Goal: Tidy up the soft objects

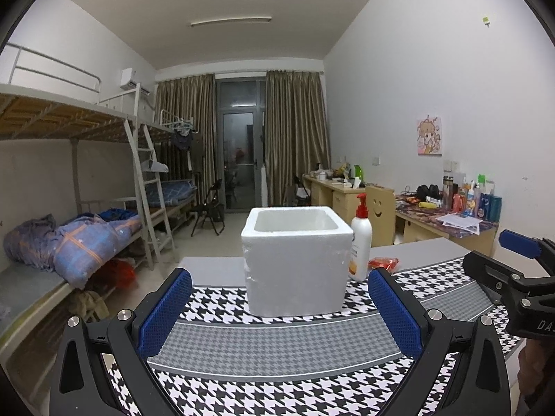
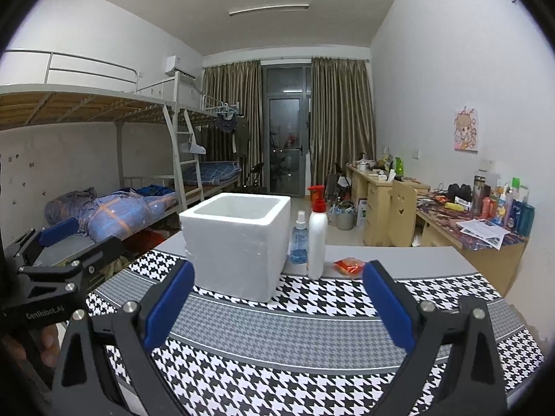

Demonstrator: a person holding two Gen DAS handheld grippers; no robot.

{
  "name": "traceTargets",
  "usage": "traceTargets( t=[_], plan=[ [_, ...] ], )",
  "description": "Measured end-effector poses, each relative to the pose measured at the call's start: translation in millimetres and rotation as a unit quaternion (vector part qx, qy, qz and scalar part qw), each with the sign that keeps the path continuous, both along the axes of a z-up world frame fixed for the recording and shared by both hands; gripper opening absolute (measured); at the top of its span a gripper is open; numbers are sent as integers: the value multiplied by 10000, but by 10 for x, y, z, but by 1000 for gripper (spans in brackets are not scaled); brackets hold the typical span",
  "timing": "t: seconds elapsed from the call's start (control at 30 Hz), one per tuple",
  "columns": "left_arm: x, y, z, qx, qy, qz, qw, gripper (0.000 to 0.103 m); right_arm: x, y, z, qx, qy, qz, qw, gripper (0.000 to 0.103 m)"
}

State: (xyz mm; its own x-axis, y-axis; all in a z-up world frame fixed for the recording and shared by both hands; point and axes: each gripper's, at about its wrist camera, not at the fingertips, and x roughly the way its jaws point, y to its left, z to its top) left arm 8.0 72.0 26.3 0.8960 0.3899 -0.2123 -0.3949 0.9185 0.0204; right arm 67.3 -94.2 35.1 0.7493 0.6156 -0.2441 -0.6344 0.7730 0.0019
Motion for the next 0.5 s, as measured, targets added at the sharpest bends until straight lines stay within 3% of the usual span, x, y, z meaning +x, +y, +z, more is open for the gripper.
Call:
traceTargets(
  t=[0.5],
  plan=[
    [-62,-74,-243,32,19,-129,9999,102,1,-82,-239,-45,115,-247,9996,99]
  ],
)
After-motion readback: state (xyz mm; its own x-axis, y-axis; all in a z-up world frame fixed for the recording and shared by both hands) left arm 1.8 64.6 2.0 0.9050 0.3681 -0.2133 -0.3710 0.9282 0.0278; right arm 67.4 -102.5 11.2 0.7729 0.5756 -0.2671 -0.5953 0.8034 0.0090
